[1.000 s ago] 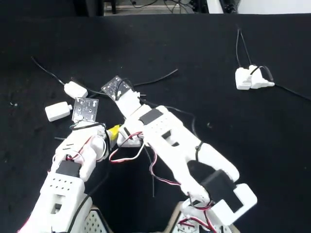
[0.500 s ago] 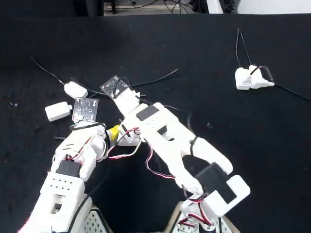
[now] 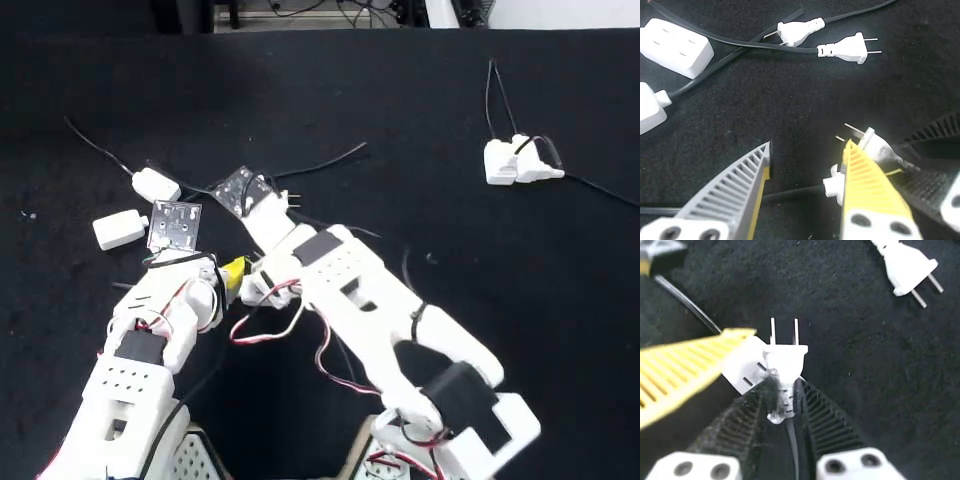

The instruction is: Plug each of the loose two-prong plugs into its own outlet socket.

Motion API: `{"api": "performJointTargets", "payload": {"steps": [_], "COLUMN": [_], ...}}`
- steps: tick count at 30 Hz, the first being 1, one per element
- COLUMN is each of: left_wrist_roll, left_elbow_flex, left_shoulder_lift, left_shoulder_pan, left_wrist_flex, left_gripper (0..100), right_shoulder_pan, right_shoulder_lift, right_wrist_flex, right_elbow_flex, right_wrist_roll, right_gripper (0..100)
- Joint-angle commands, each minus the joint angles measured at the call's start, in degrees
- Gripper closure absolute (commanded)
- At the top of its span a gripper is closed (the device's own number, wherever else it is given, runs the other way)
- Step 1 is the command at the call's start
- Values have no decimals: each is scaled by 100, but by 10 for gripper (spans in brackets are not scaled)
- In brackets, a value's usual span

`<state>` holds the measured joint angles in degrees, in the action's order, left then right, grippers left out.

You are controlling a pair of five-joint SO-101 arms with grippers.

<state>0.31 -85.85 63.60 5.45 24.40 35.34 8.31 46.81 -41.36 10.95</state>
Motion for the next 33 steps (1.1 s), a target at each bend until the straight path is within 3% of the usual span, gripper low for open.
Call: {"api": "performJointTargets", "payload": {"steps": [1, 8, 19, 33], "left_wrist_roll": [53, 53, 53, 53], "left_elbow_flex": [382, 382, 382, 382], "left_shoulder_lift": [9, 9, 9, 9], "left_shoulder_pan": [-48, -48, -163, -295], "left_wrist_flex": [-70, -70, -70, -62], "left_gripper": [766, 766, 766, 766], "right_shoulder_pan": [88, 79, 97, 598], "right_shoulder_lift": [277, 189, -1103, -1138], "right_wrist_flex": [-18, 18, 229, 800], "right_elbow_flex": [-57, -75, 681, 787], "right_wrist_roll": [79, 97, 97, 114], "right_gripper": [988, 987, 986, 987]}}
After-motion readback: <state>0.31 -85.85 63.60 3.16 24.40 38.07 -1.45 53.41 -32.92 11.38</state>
